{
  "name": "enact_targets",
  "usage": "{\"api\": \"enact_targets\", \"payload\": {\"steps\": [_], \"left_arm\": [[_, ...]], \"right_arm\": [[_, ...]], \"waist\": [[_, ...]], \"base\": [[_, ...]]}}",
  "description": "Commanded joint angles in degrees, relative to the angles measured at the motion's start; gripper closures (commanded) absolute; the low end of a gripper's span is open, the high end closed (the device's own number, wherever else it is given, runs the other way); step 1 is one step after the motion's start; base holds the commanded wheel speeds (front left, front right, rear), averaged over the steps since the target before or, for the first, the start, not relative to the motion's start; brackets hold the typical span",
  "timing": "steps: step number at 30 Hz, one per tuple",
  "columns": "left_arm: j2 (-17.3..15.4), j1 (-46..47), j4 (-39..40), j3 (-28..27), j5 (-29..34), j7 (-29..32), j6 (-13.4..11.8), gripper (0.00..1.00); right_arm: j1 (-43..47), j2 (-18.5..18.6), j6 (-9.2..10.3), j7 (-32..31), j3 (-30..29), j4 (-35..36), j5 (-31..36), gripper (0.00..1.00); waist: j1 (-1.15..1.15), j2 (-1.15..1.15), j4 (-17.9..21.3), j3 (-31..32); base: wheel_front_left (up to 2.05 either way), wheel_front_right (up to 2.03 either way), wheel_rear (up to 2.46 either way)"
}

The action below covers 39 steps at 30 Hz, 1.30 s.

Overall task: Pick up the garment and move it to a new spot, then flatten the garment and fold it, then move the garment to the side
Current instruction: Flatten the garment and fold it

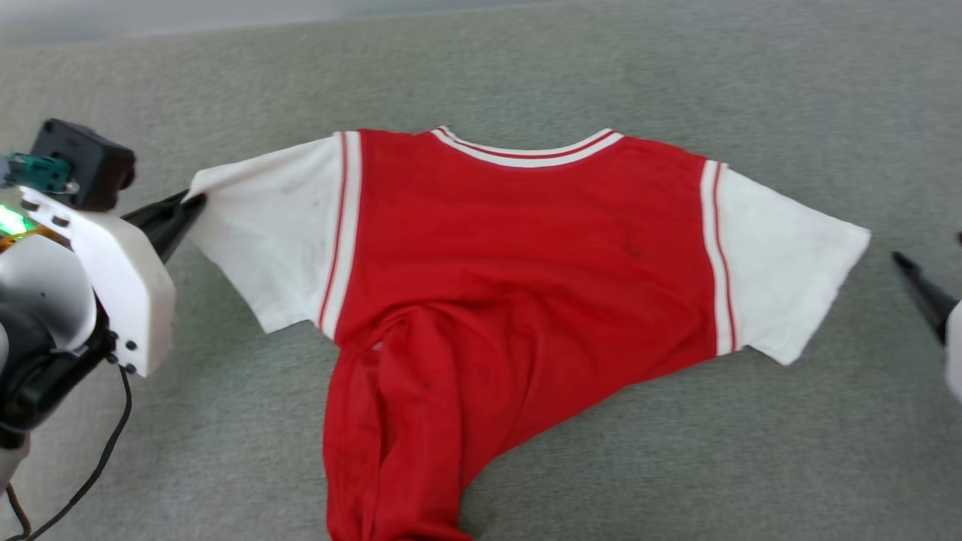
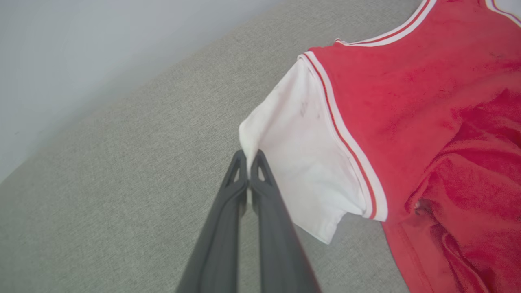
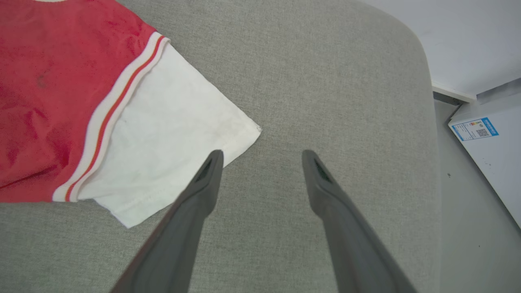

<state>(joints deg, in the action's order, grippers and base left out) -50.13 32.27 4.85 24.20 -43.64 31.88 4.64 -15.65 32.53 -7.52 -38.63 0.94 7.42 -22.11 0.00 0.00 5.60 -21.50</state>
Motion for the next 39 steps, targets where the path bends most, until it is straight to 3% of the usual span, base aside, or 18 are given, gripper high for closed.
{"api": "enact_targets", "payload": {"steps": [1, 6, 13, 18, 19, 20, 21, 28, 39], "left_arm": [[-0.61, -0.82, 3.24, 0.0, 0.65, -0.23, -0.81, 1.0], [-0.45, -1.71, 11.91, 0.4, 1.39, 0.18, -2.27, 1.0], [0.63, -1.76, 19.61, 1.74, 2.6, 1.08, -3.75, 1.0], [1.69, -1.2, 21.47, 3.0, 3.25, 1.39, -3.94, 1.0], [1.89, -1.26, 21.55, 3.25, 3.36, 1.41, -3.97, 1.0], [2.08, -1.34, 21.56, 3.5, 3.45, 1.38, -3.98, 1.0], [2.26, -1.45, 21.44, 3.62, 3.5, 1.27, -4.04, 1.0], [3.1, -2.98, 19.51, 3.23, 3.47, -0.88, -4.98, 1.0], [2.9, -7.7, 17.98, -2.07, 2.22, -7.48, -9.3, 1.0]], "right_arm": [[-2.49, 1.37, 0.05, -4.77, -0.57, -1.25, -2.05, 0.0], [-6.5, 4.24, 0.05, -13.85, -0.71, -4.16, -4.18, 0.0], [-9.34, 3.59, 0.05, -17.2, 1.11, -9.47, -2.29, 0.0], [-8.4, 2.25, 0.03, -16.24, 3.94, -12.85, -1.18, 0.0], [-7.92, 2.39, 0.03, -16.1, 4.68, -13.66, -0.85, 0.19], [-7.39, 2.45, 0.03, -15.73, 5.16, -14.33, -0.68, 0.93], [-7.08, 2.4, 0.03, -15.35, 5.47, -14.76, -0.66, 1.0], [-7.63, 3.58, 0.05, -11.53, 4.76, -14.92, -1.49, 1.0], [-13.27, 6.74, 0.06, -1.77, 3.33, -8.47, -4.38, 1.0]], "waist": [[0.0, 0.0, -1.86, -1.21], [0.0, 0.0, -5.01, -3.79], [0.0, 0.0, -8.58, -7.03], [0.0, 0.0, -10.09, -7.81], [0.0, 0.0, -10.27, -7.82], [0.0, 0.0, -10.41, -7.78], [0.0, 0.0, -10.51, -7.71], [0.0, 0.0, -9.78, -5.24], [0.0, 0.0, -6.46, 6.46]], "base": [[0.0, 0.0, 0.0], [0.0, 0.0, 0.0], [0.0, 0.0, 0.0], [0.0, 0.0, 0.0], [0.0, 0.0, 0.0], [0.0, 0.0, 0.0], [0.0, 0.0, 0.0], [0.0, 0.0, 0.0], [0.0, 0.0, 0.0]]}}
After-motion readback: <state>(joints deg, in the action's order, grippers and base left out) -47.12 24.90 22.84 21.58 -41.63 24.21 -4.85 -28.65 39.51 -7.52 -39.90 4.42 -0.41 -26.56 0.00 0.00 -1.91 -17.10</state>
